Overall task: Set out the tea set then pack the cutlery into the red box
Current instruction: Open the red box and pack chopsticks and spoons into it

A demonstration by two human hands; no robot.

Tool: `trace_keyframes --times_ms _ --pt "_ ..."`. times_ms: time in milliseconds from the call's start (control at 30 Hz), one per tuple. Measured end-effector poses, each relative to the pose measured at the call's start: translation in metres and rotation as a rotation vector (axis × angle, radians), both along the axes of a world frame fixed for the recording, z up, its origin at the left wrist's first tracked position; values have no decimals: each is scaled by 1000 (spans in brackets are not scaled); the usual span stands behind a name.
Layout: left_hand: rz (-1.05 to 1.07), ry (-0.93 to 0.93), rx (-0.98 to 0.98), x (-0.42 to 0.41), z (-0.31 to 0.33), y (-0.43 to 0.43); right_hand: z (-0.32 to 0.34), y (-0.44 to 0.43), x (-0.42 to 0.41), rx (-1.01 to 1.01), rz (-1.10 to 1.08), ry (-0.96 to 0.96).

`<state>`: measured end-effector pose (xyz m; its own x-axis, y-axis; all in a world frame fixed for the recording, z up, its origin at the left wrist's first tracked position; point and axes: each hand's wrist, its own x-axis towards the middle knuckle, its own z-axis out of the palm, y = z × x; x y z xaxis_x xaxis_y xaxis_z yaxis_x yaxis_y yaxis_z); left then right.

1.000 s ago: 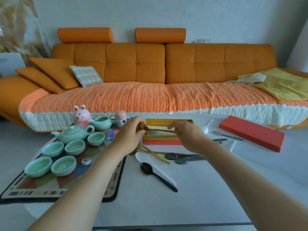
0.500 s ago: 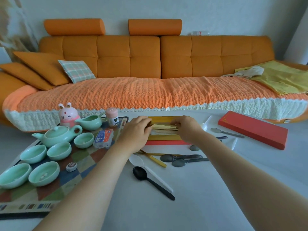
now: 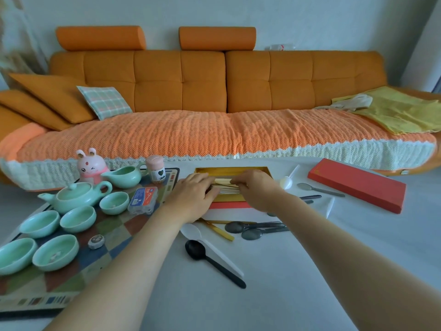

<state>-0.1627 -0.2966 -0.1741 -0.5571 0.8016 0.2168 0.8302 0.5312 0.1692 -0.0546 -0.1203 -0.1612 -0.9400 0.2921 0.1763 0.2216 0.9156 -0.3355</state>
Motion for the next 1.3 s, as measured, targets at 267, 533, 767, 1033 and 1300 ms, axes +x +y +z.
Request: trace_keyframes --times_ms 267,533,767,1033,1300 --pt "-103 178 222 18 17 -22 20 -42 24 41 196 138" --pt "-81 49 110 29 14 -62 17 -88 37 211 191 -252" --pt "-11 -64 77 21 8 -86 14 -96 40 238 181 -282" --pt "3 16 93 20 12 -92 11 -84 40 147 163 -273" --pt "4 13 246 20 26 -80 23 -54 39 -28 76 -56"
